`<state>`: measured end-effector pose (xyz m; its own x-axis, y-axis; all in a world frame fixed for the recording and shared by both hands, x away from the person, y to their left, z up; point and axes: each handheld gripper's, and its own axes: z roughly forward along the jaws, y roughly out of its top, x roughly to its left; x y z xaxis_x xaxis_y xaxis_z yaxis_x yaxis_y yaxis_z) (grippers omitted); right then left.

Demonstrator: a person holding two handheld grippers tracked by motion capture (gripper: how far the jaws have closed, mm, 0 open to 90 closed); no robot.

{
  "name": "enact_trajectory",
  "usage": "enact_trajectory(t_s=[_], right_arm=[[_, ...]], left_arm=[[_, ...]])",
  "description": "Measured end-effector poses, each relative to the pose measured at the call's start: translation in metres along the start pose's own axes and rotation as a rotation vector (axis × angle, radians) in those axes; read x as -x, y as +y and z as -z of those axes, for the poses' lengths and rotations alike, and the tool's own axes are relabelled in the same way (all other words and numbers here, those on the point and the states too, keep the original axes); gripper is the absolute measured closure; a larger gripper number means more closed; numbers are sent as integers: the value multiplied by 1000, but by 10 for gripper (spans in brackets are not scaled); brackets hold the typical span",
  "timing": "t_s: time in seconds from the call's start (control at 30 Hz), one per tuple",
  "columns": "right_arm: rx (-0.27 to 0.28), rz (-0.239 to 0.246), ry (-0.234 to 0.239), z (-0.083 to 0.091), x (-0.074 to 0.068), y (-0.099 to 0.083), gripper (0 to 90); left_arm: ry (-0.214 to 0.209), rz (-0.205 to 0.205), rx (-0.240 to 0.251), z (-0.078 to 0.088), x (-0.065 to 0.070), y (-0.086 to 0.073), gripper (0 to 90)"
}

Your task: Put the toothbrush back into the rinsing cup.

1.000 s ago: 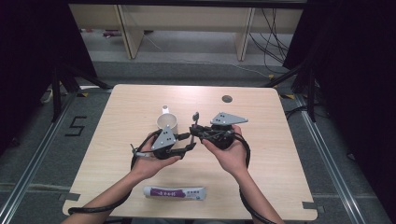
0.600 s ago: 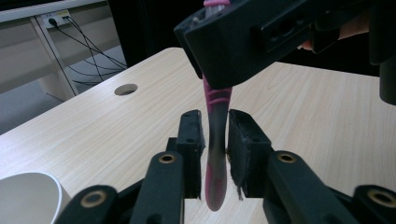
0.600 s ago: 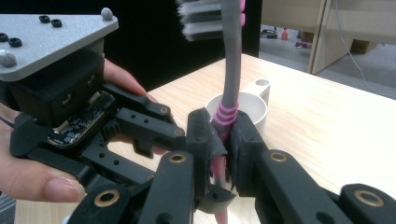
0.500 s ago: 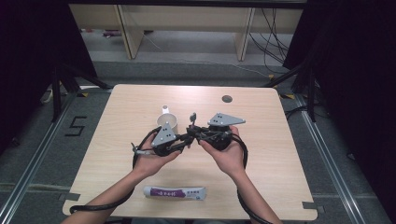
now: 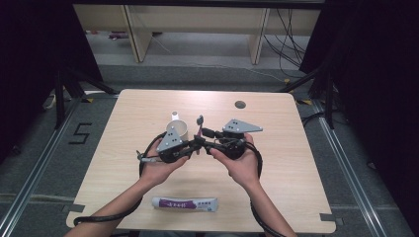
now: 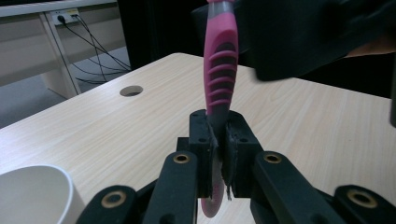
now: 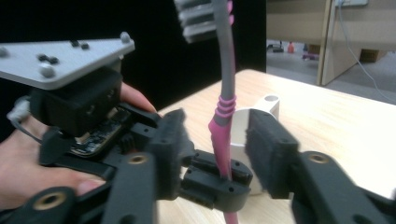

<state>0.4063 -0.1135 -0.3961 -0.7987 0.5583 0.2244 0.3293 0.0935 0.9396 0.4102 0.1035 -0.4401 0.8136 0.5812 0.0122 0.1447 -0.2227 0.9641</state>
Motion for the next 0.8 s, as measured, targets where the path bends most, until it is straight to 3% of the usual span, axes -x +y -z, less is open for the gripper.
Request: enact_trajectory(t_s=[0.27, 0.4, 0.43, 0.6, 0.67, 0.8], right_arm=[[77, -13, -15, 24, 4, 2, 483], [63, -25, -42, 37, 10, -4, 477], [67, -2, -58, 39, 13, -6, 476], [50, -35, -87, 52, 23, -19, 471], [50, -18, -110, 57, 28, -24, 470], [62, -39, -135, 64, 32, -32, 461]], left_arm=[[43, -12, 14, 5, -11, 1, 826], [61, -14, 23, 9, -16, 3, 826], [66, -13, 27, 10, -18, 4, 827], [87, -22, 40, 16, -26, 9, 826], [94, -16, 48, 17, -29, 10, 826], [111, -15, 60, 21, -35, 15, 826]])
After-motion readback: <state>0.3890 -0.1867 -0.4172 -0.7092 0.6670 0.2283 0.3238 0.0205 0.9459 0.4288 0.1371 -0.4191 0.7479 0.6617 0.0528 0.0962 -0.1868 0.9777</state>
